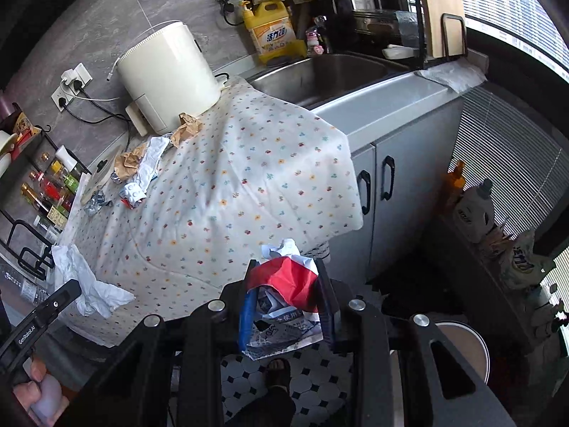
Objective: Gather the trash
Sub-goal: 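Lift the white plastic bag with the left tool and carry it over the bin, then open the left tool to drop the plastic bag into the bin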
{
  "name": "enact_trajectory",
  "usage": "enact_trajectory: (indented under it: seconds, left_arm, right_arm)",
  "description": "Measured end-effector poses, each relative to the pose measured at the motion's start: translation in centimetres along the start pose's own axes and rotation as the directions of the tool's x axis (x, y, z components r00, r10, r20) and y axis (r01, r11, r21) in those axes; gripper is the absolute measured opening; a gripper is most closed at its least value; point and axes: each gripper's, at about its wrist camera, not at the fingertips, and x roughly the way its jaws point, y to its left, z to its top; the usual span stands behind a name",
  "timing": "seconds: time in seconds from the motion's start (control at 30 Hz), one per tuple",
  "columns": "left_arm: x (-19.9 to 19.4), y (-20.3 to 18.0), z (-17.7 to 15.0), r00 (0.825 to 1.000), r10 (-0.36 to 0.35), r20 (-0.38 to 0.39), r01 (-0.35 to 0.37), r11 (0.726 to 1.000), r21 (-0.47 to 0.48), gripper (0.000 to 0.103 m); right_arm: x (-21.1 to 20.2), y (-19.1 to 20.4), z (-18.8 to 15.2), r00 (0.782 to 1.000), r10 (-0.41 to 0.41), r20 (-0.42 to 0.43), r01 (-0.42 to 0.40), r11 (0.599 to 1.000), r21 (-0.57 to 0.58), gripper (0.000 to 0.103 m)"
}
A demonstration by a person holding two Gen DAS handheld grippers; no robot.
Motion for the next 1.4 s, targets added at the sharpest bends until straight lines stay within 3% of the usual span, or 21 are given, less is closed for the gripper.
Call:
enact_trajectory:
  seconds: [0.37,0.43,0.47,0.5,0.53,0.67,0.87,1.03,1.07,1.1,1.13,1.2,1.3,1.4]
  left_arm:
    - [5.3,-9.2,-3.1,0.983,-0.121,-0.14,0.143,0.977,0.157,0.008]
    - [5.9,-11.1,-3.6,0.977,-0.144,-0.16,0.173,0.966,0.192,0.008]
    - [6.3,-12.1,-3.8,0.973,-0.154,-0.172,0.188,0.96,0.205,0.008]
    - [6.6,-12.9,-4.0,0.969,-0.163,-0.183,0.201,0.955,0.216,0.008]
    - [7.0,-13.7,-4.3,0.965,-0.172,-0.196,0.215,0.95,0.225,0.008]
    - [8.2,-16.8,-5.5,0.949,-0.195,-0.247,0.26,0.927,0.269,0.008]
    - [10.2,-21.1,-7.9,0.913,-0.224,-0.341,0.34,0.881,0.33,0.008]
    - [11.3,-24.9,-9.8,0.864,-0.274,-0.423,0.434,0.83,0.351,0.008]
    - [11.4,-25.6,-10.2,0.85,-0.286,-0.443,0.458,0.817,0.351,0.011]
    - [11.6,-26.2,-10.6,0.837,-0.289,-0.465,0.475,0.806,0.354,0.026]
    - [11.8,-26.7,-10.8,0.832,-0.286,-0.475,0.479,0.803,0.356,0.051]
    - [11.3,-27.0,-10.6,0.833,-0.314,-0.457,0.492,0.798,0.348,0.067]
    - [10.7,-26.9,-9.8,0.847,-0.313,-0.429,0.479,0.799,0.363,0.071]
    - [10.0,-25.3,-8.4,0.873,-0.299,-0.386,0.439,0.826,0.354,0.077]
  right_arm:
    - [-3.8,-11.8,-5.5,0.991,-0.128,-0.024,0.13,0.968,0.213,0.031]
    - [-4.0,-13.3,-6.4,0.988,-0.146,-0.051,0.153,0.961,0.23,0.037]
    - [-3.9,-14.0,-6.9,0.984,-0.164,-0.075,0.177,0.955,0.239,0.046]
    - [-3.8,-14.9,-7.5,0.981,-0.17,-0.092,0.188,0.948,0.257,0.062]
    - [-4.0,-15.7,-8.0,0.98,-0.173,-0.097,0.194,0.94,0.281,0.068]
    - [-5.2,-18.6,-9.6,0.976,-0.192,-0.099,0.215,0.911,0.353,0.071]
    - [-8.9,-21.9,-11.2,0.96,-0.268,-0.08,0.277,0.87,0.409,0.072]
    - [-12.1,-24.2,-12.7,0.935,-0.349,-0.069,0.342,0.83,0.441,0.076]
    - [-12.5,-24.5,-13.0,0.931,-0.359,-0.068,0.35,0.822,0.449,0.076]
    - [-12.9,-24.9,-13.3,0.928,-0.366,-0.068,0.355,0.817,0.455,0.077]
    - [-13.1,-25.1,-13.4,0.926,-0.371,-0.068,0.359,0.813,0.459,0.077]
    - [-13.3,-25.4,-13.6,0.926,-0.371,-0.067,0.358,0.811,0.462,0.077]
    - [-13.4,-25.1,-13.2,0.934,-0.353,-0.051,0.338,0.829,0.446,0.078]
    - [-12.8,-23.9,-12.3,0.944,-0.33,-0.028,0.311,0.857,0.411,0.083]
